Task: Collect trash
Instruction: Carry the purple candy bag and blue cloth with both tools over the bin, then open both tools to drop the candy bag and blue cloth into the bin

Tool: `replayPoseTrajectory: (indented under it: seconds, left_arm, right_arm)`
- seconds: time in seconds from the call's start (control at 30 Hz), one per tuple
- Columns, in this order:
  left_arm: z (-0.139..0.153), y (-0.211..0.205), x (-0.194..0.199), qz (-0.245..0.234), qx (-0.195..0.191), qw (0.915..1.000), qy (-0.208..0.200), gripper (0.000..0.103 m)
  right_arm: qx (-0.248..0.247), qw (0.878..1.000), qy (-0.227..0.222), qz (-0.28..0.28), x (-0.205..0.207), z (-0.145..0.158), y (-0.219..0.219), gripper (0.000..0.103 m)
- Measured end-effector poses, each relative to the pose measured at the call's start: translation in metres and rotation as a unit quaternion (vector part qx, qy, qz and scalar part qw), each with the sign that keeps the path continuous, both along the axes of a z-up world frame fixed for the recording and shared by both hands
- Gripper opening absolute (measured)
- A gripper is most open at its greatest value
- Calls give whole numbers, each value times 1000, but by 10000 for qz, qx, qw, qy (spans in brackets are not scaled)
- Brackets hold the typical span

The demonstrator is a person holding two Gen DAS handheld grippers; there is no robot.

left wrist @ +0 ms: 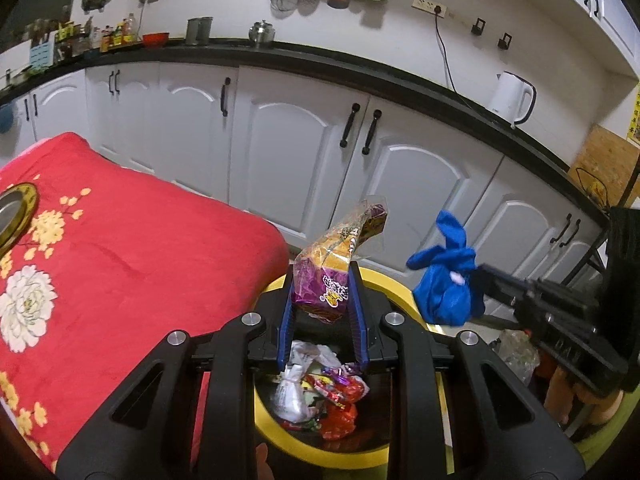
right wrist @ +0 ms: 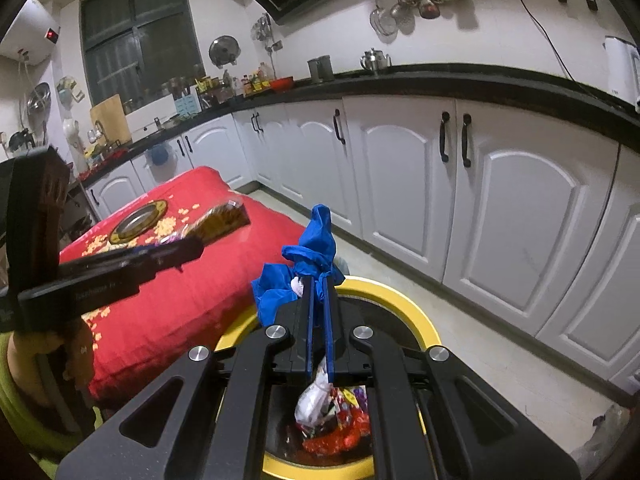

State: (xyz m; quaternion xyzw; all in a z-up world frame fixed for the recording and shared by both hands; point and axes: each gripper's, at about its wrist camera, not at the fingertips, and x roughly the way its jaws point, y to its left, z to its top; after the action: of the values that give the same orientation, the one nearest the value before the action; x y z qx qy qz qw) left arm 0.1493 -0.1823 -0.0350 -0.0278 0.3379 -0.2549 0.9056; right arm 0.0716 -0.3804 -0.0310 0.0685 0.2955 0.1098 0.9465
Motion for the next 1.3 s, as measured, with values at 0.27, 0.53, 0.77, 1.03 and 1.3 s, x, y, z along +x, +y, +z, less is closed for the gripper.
replayPoseTrajectory:
  seconds: [0.27,0.53,0.77,1.03,1.3]
  left_arm:
    - [-8,-16,6,-127,32,9998,142,18]
    - [-21,-23,12,-186,73,9992,343,18]
    - [-27,-28,16,-193,137,9987,446,18]
    - [-29,-25,17,-162,170,9987,461,41]
    - [-25,-12,17,91,134,9990,422,70]
  right_arm:
    - [14,9998,172,-77,-4,-16,-7,5]
    - [76,9993,356,-70,-1,-32,-10,5]
    - [148,9987,492,-38,4,-40,-10,7]
    - [185,9980,612,-30,8,-47,-10,23]
    - [145,9985,529,-17,5,-43,-8,42]
